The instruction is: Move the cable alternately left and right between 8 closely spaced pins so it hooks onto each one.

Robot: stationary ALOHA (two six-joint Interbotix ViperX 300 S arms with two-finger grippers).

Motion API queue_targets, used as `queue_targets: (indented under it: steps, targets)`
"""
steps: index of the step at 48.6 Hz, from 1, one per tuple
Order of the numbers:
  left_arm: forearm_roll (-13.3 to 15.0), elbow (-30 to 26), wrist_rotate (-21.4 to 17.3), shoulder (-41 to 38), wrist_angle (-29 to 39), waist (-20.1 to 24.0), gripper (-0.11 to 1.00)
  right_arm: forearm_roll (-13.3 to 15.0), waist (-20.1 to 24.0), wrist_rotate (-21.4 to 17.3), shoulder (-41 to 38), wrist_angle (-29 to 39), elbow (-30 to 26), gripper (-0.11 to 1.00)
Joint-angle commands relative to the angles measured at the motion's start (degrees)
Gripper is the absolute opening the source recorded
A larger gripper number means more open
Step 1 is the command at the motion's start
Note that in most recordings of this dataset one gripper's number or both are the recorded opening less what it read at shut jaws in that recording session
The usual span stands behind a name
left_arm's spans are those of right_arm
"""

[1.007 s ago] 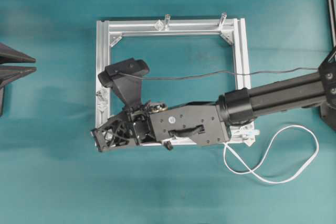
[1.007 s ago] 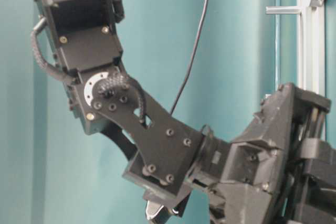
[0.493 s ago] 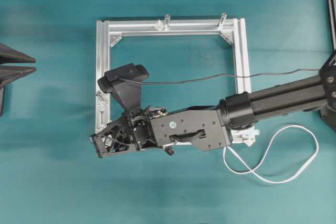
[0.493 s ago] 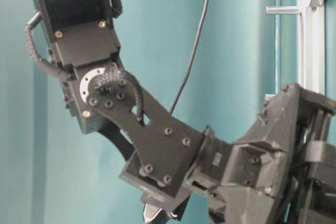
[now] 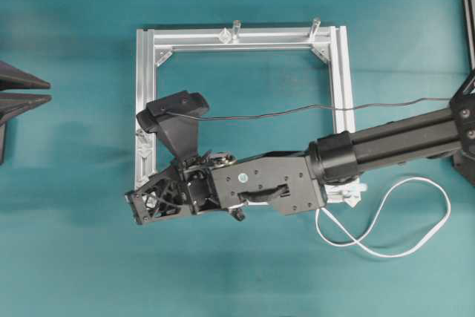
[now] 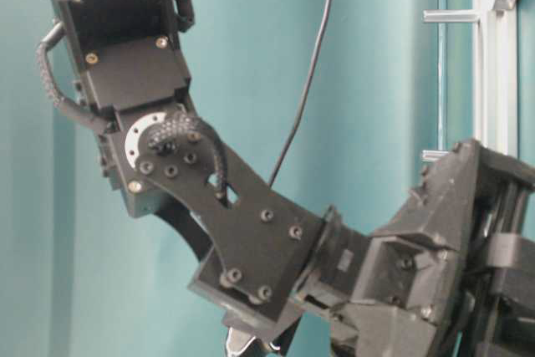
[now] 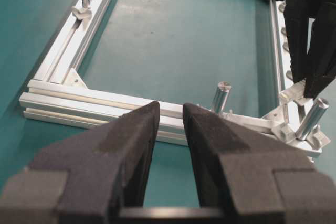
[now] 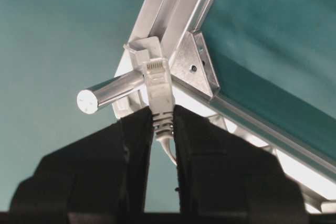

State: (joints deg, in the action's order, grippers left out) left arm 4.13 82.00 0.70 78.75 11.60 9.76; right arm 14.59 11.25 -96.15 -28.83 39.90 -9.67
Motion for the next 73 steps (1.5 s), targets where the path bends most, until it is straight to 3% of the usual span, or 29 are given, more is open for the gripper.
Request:
queue_targets:
  steps: [1,49,73]
  targets:
    - [-0.1,-0.6,0.5,-0.5,-0.4,0.2,0.31,-0.4,1.9,0.0,1.1,-0.4,-1.6,0.15]
    - [-0.1,-0.6,0.5,-0.5,-0.4,0.2,0.31,-1.6,5.0,-0.3,0.2,0.2,-3.2,0.15]
    - [-0.1,-0.6,0.5,-0.5,-0.4,0.2,0.31,-1.6,4.6,2.2,-5.5,-0.1,-12.3,0.15]
